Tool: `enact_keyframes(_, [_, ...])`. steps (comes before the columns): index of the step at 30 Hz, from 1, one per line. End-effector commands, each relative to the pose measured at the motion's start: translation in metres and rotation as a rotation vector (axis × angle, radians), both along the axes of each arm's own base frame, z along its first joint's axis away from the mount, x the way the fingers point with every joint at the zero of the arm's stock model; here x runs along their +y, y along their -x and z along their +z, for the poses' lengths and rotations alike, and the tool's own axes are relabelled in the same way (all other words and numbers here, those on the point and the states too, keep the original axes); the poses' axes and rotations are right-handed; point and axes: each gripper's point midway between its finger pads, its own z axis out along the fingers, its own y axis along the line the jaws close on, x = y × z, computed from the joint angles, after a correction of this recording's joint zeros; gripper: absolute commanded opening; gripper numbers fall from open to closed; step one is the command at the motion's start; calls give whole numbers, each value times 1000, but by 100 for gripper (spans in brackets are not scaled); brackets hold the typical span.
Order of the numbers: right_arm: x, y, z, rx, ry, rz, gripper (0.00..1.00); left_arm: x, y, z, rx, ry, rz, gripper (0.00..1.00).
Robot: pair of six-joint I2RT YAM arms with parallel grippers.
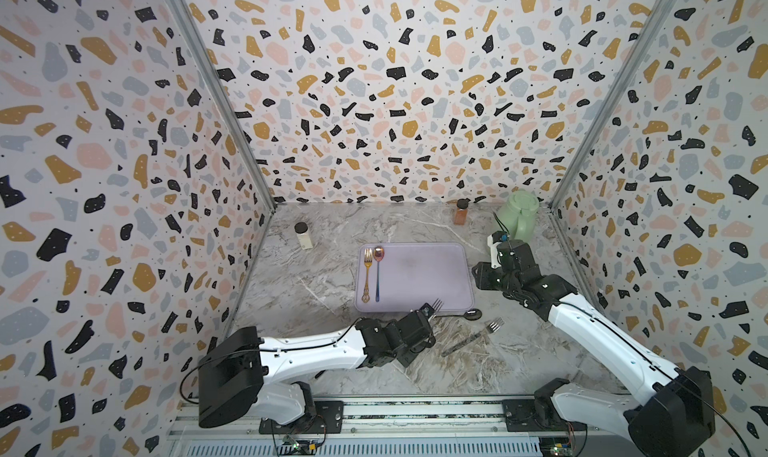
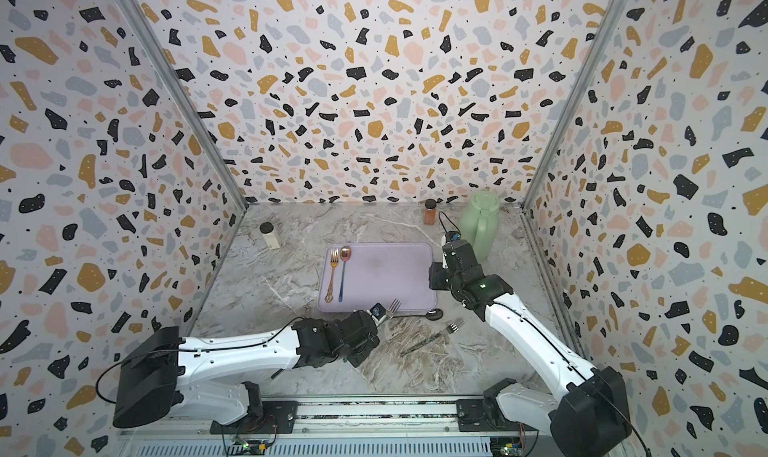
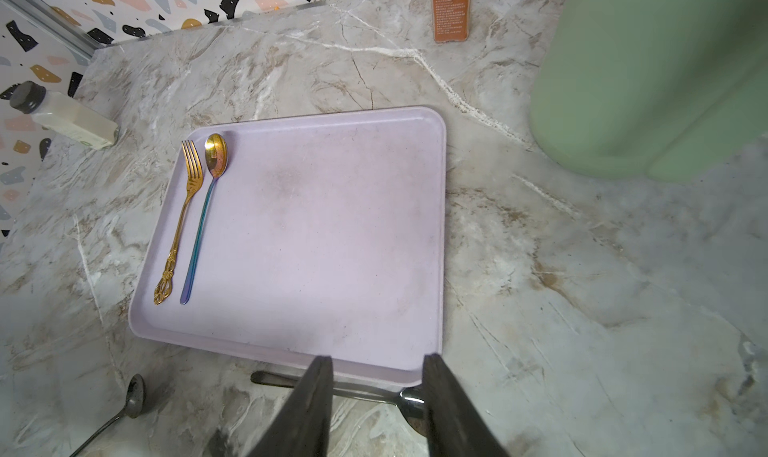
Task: Set the spoon and fork side by side
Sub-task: Pick up the fork at the center of the board, then place the fork on the tray.
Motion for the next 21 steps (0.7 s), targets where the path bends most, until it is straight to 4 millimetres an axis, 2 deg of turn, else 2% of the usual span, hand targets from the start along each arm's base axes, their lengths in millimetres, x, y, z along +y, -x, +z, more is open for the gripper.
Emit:
enact_keyframes(1, [-7, -1, 14, -57, -1, -25, 41, 10, -27, 18, -34, 38, 103, 12])
enact_keyframes(9, [-6, -1, 15, -76, -19, -19, 41, 32, -101, 60, -73, 164, 341, 12])
enact_keyframes(12, [-6, -1, 14, -75, -15, -18, 41, 37, -126, 65, -76, 172, 395, 12])
enact_keyframes(17, [-5, -1, 12, -75, -22, -14, 41, 46, -165, 57, -46, 191, 506, 12])
enact_keyframes(21, [-4, -1, 10, -70, -22, -14, 41, 47, -186, 44, -14, 202, 567, 12])
